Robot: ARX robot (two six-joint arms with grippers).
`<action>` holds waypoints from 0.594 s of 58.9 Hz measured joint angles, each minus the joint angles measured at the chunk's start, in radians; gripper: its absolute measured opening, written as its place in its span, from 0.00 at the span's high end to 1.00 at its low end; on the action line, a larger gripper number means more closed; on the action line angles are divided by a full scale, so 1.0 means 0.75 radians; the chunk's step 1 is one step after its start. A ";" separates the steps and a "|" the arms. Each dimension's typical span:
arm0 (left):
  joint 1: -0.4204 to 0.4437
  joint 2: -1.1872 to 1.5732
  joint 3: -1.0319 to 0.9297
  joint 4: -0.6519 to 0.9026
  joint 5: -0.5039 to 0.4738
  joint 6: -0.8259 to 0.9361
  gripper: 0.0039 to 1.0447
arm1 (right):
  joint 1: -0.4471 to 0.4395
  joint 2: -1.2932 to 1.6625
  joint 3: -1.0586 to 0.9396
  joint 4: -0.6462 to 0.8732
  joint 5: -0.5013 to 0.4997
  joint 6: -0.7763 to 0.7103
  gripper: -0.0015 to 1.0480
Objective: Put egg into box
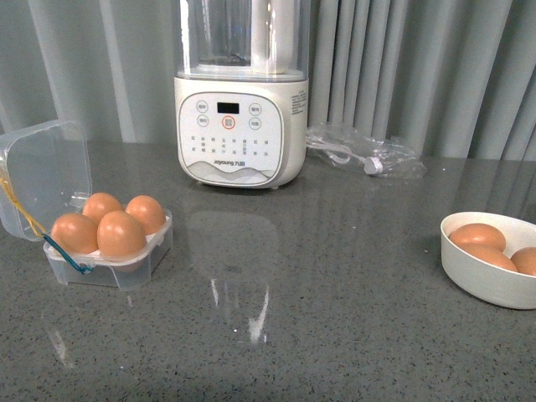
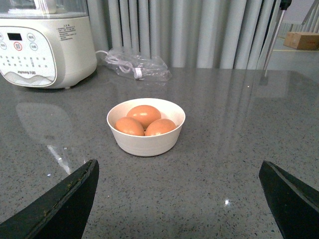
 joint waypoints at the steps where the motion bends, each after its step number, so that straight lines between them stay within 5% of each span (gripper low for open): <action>1: 0.000 0.000 0.000 0.000 0.000 0.000 0.06 | -0.001 0.000 0.000 0.000 0.000 0.000 0.07; 18: -0.001 0.002 0.001 -0.002 -0.002 -0.001 0.06 | 0.000 0.000 0.000 0.000 0.000 0.000 0.07; 26: -0.076 0.181 0.092 -0.307 -0.398 -0.081 0.06 | 0.000 -0.001 0.000 0.000 0.000 0.000 0.07; 35: 0.004 0.213 0.115 -0.283 -0.342 -0.083 0.06 | 0.000 -0.001 0.000 0.000 0.000 0.000 0.07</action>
